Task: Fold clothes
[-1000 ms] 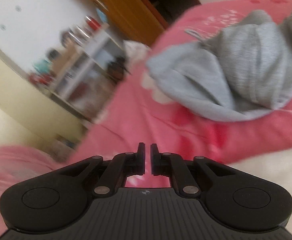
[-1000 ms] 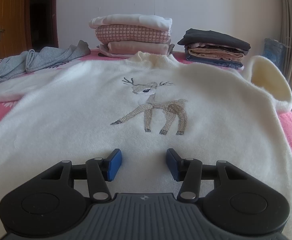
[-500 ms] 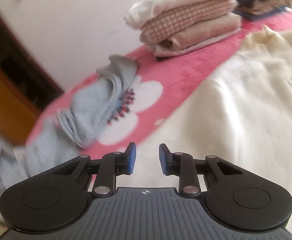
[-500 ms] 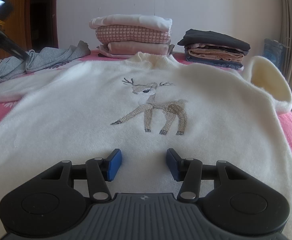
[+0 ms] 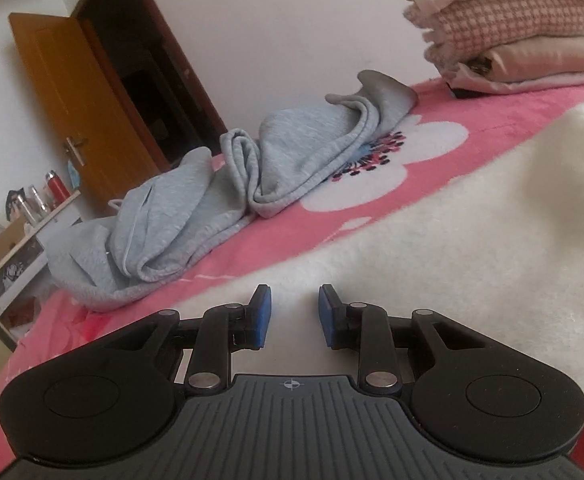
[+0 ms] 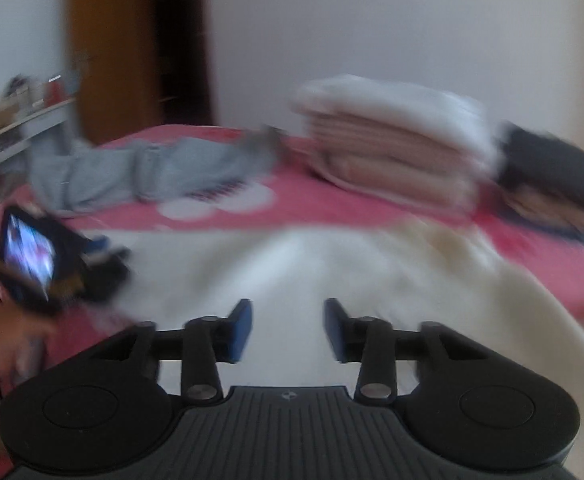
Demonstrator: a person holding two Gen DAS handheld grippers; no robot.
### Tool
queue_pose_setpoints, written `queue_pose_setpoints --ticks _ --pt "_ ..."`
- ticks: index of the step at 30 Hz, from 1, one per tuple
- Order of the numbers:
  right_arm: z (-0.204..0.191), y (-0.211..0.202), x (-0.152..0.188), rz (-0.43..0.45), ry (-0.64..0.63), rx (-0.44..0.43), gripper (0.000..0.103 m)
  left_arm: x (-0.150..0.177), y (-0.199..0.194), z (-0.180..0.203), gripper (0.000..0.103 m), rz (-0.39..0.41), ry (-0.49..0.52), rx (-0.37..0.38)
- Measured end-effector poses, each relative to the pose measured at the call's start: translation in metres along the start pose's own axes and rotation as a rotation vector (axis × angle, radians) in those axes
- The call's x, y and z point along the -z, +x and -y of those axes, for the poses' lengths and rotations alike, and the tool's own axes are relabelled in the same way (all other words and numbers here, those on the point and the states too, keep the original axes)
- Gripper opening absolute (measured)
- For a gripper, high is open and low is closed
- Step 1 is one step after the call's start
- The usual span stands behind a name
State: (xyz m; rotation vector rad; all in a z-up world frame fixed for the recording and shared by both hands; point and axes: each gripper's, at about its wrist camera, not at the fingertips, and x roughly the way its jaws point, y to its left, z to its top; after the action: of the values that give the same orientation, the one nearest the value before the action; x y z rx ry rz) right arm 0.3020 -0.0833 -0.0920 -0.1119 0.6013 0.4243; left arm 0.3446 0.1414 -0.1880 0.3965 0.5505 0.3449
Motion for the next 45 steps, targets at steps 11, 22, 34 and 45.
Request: queue_pose_setpoints --ticks 11,22,34,45 --pt "-0.009 0.169 -0.020 -0.144 -0.022 0.049 0.004 0.008 0.003 -0.003 0.034 0.021 -0.053 -0.006" --pt "0.056 0.203 -0.057 -0.126 0.334 0.048 0.003 0.008 0.003 -0.001 0.035 0.022 -0.042 -0.016" --pt "0.120 0.062 -0.020 -0.121 0.318 0.190 0.003 -0.023 -0.054 0.004 0.036 0.225 -0.093 0.194" --pt "0.133 0.135 -0.003 -0.194 0.265 0.225 0.002 -0.007 -0.055 0.101 0.035 0.223 0.213 0.344"
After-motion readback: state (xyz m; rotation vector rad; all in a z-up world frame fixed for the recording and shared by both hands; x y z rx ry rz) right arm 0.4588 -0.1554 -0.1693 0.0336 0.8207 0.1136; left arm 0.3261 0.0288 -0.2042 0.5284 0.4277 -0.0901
